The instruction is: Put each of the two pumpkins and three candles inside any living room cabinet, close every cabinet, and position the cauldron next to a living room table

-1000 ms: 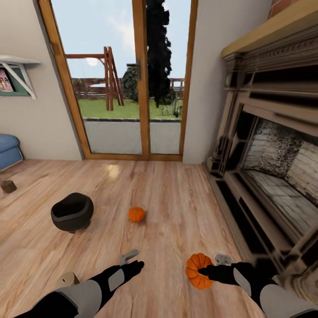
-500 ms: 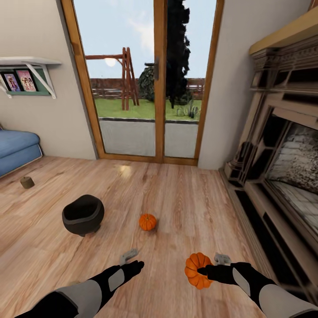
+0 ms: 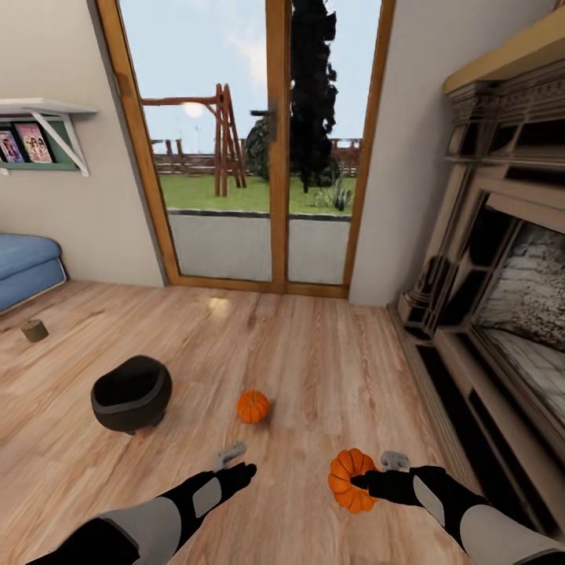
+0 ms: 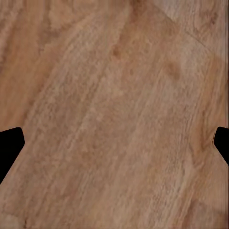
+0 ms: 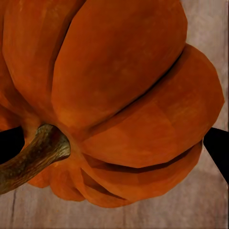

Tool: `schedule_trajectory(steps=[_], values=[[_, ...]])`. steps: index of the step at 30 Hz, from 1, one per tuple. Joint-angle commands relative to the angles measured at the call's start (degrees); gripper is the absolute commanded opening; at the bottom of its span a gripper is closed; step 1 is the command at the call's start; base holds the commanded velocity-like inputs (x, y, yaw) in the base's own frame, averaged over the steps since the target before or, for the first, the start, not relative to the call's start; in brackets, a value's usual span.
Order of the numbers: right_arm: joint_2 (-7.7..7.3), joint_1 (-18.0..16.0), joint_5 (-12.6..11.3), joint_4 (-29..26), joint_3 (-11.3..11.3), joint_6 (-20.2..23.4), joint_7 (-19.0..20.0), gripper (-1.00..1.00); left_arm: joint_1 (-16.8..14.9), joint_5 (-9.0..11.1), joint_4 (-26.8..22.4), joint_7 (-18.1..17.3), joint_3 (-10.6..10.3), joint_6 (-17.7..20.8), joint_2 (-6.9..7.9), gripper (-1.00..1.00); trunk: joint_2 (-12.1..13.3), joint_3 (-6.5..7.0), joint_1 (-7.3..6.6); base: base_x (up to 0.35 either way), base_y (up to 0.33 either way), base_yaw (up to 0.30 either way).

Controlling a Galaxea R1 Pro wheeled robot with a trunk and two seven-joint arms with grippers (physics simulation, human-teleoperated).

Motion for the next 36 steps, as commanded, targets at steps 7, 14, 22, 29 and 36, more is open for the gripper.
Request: schedule_trajectory(steps=[7,14,22,29,36], values=[[-0.04,0.0,-0.4,-0.1,0.1,0.3,0.1,-1.00,-0.1,0.6,0.0,-0.1,-0.5,0.2,-0.01,1.00,0.0,-0.05,0.02,0.288,-0.194,0.000],[-0.04,0.0,-0.4,-0.1,0.1,0.4,0.1,-1.00,-0.1,0.6,0.0,-0.1,-0.5,0.2,-0.01,1.00,0.0,-0.05,0.02,0.136,-0.088,0.000],[-0.04,0.0,-0.4,-0.1,0.1,0.4,0.1,-1.00,-0.1,0.6,0.0,-0.1,-0.5,0.2,-0.01,1.00,0.0,-0.05,0.02,0.060,-0.009,0.000],[-0.04,0.0,-0.4,-0.1,0.1,0.4,0.2,-1.00,-0.1,0.6,0.0,-0.1,-0.5,0.2,-0.01,1.00,0.0,-0.05,0.02,0.263,-0.001,0.000],[-0.04,0.0,-0.4,-0.1,0.1,0.5,0.2,-1.00,-0.1,0.6,0.0,-0.1,-0.5,0.2,-0.01,1.00,0.0,0.18,0.02,0.297,0.123,-0.149]])
